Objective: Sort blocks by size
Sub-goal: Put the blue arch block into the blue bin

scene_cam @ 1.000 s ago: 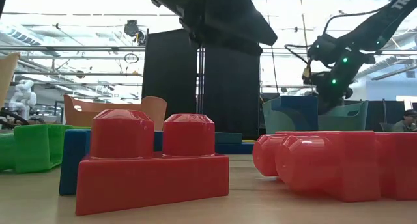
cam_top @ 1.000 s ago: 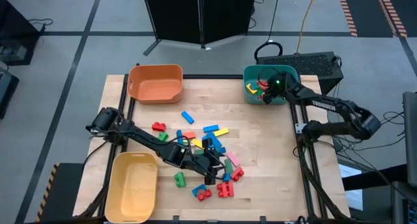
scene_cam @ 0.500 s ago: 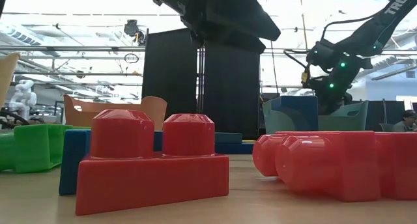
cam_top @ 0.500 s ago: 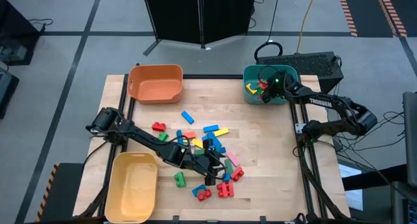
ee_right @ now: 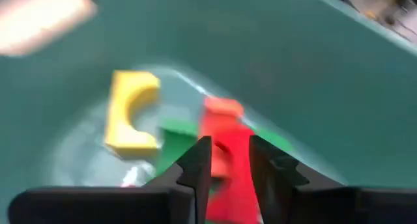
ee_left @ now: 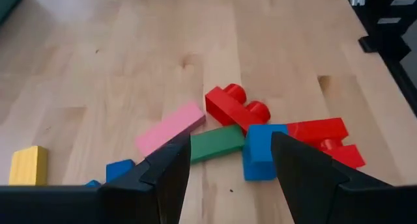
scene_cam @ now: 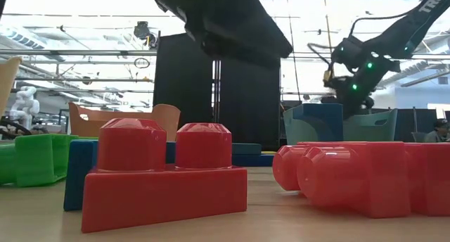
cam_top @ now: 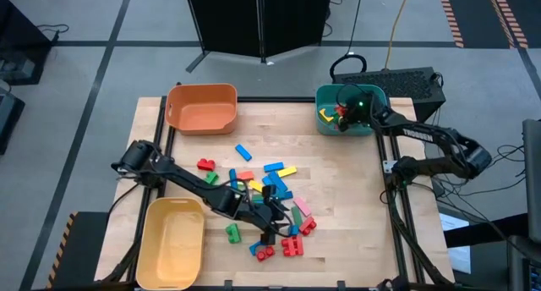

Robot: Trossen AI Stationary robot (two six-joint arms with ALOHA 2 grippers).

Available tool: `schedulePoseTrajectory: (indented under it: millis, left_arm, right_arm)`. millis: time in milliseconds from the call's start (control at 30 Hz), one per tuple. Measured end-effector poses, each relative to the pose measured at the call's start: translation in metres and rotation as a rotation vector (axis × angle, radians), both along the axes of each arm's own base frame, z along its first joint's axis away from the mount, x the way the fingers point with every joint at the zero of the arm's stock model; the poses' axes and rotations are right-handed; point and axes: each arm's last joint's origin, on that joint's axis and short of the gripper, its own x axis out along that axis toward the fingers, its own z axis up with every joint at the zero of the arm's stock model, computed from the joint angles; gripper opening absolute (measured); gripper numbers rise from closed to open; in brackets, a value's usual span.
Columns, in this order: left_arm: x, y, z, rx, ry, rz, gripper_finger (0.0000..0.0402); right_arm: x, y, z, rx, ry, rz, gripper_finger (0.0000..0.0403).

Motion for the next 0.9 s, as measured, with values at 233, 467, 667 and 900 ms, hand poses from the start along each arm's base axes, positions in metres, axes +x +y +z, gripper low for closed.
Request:
schedulePoseTrajectory:
  millis: [233, 467, 667, 900]
  left_arm:
    - [0.007, -0.003, -0.021, 0.003, 0.016, -0.007, 0.0212]
    - [0.016, -0.009, -0.038, -0.044, -0.018, -0.048, 0.0212]
    - [0.020, -0.012, -0.046, -0.071, -0.040, -0.078, 0.0212]
    - [0.021, -0.013, -0.052, -0.075, -0.033, -0.074, 0.0212]
  right_arm:
    - [0.010, 0.021, 0.032, -0.104, -0.172, 0.120, 0.0090]
    - [0.012, 0.045, 0.051, -0.118, -0.278, 0.184, 0.0091]
    - [0.015, 0.058, 0.053, -0.088, -0.297, 0.226, 0.0091]
    - [0.020, 0.066, 0.051, -0.064, -0.285, 0.273, 0.0091]
